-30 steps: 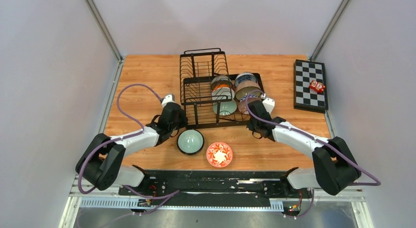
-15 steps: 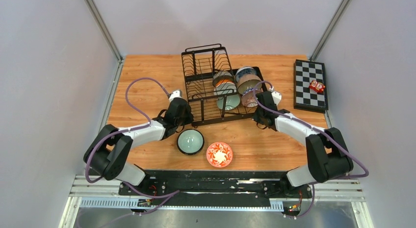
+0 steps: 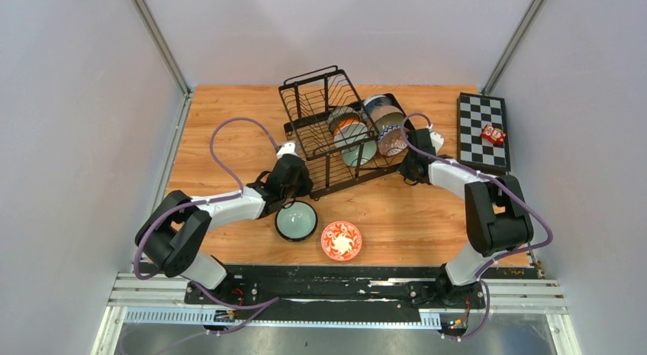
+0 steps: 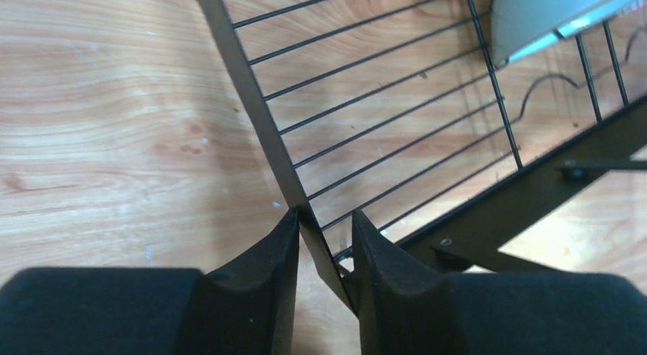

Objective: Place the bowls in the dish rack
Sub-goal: Adjust the dish rack at the center of the board.

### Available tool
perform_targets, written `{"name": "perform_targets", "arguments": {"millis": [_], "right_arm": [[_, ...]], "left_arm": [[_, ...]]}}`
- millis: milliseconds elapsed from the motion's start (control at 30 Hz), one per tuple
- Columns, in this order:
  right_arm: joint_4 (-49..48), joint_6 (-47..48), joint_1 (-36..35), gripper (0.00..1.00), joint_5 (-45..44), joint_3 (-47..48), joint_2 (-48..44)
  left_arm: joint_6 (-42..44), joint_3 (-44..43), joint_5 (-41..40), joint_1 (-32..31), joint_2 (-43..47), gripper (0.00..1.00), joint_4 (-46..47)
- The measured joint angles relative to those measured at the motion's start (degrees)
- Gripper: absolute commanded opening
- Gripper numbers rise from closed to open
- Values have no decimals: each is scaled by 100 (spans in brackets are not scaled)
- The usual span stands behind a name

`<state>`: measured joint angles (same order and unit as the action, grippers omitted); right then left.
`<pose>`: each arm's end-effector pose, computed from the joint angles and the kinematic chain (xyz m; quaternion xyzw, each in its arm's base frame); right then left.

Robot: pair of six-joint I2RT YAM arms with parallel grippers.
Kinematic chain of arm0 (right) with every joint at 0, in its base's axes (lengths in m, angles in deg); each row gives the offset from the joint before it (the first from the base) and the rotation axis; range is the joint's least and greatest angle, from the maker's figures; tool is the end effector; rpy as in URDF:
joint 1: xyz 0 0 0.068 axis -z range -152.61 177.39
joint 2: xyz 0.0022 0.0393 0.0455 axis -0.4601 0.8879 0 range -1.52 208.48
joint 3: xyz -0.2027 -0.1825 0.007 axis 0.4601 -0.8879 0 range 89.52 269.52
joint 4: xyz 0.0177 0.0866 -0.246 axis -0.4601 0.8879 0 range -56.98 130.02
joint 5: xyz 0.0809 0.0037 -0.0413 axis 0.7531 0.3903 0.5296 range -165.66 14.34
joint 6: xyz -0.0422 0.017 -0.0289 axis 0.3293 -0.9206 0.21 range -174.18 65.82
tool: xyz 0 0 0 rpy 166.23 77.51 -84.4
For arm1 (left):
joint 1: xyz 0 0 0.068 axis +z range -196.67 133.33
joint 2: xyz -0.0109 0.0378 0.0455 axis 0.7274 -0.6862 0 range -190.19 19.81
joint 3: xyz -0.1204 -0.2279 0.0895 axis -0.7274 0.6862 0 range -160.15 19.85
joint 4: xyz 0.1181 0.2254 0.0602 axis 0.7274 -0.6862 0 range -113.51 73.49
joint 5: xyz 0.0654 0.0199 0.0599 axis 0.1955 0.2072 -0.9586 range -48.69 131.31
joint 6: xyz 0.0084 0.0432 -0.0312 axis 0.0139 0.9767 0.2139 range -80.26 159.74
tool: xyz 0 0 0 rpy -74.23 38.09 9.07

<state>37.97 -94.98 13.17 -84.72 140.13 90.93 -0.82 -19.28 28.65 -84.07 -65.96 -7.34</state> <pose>0.3199 0.0752 0.1791 0.2412 0.8953 0.1045 0.3595 0.2420 -0.1753 0.1737 -0.0733 0.8896 -0.1998 0.4041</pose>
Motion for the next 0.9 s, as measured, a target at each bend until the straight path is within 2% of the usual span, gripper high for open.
{"name": "perform_targets", "arguments": {"millis": [200,367,700,900], "right_arm": [[-229,55,118,3,120,66,76],[-184,151,125,3,157,59,-101],[-177,201,125,3,289,-144,-1495],[-197,203,125,5,763,-568,-2256]], "left_arm": [[240,-87,446,-291,92,51,-170],[345,-192,468,-372,452,60,-640],[732,-409,-415,-317,1235,69,-1707],[872,-376,-470,369,1467,71,-1827]]}}
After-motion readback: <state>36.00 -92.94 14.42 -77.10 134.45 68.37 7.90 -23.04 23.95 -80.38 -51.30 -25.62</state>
